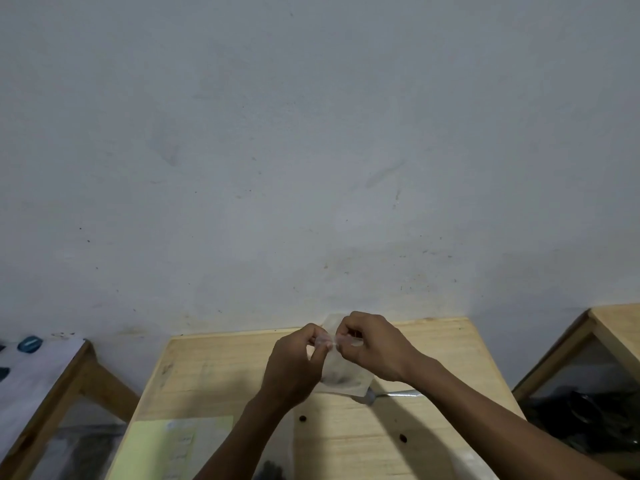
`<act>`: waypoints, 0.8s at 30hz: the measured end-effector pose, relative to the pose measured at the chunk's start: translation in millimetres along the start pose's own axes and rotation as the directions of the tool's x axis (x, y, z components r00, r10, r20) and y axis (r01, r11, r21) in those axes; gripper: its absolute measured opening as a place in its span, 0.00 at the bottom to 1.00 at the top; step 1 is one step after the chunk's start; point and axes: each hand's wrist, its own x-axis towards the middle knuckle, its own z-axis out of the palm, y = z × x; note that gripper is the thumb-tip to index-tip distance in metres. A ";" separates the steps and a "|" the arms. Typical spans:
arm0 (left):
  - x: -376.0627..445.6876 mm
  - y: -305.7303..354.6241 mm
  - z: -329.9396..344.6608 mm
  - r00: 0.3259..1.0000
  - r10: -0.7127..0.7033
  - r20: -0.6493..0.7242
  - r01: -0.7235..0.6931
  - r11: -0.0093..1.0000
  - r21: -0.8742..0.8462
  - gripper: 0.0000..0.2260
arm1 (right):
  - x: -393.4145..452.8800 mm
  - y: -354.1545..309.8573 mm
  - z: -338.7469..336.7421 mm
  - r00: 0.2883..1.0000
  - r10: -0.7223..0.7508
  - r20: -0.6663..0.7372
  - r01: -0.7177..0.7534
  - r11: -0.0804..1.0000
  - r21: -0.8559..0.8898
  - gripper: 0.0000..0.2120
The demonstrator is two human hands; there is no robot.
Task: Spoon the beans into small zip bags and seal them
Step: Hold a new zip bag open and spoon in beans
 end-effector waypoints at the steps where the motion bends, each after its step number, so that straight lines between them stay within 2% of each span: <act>1: -0.7 0.2 0.5 1.000 0.017 -0.020 -0.017 1.000 0.019 0.02 | 0.3 0.4 0.7 1.000 -0.008 0.000 0.008 1.000 -0.014 0.04; 8: -3.0 1.1 -5.8 1.000 -0.011 -0.029 0.011 1.000 0.009 0.05 | 0.2 4.1 -0.5 0.999 -0.043 0.021 0.044 0.996 -0.072 0.03; 18: -6.6 -5.7 -25.6 0.987 -0.157 0.024 0.158 0.984 -0.078 0.06 | -12.1 3.5 -5.5 0.998 -0.069 0.008 0.069 0.972 -0.225 0.13; 24: -8.4 -2.6 -32.3 0.963 -0.270 0.025 0.270 0.949 -0.164 0.04 | -7.8 -2.3 -3.9 1.000 0.014 -0.013 -0.016 0.984 -0.180 0.17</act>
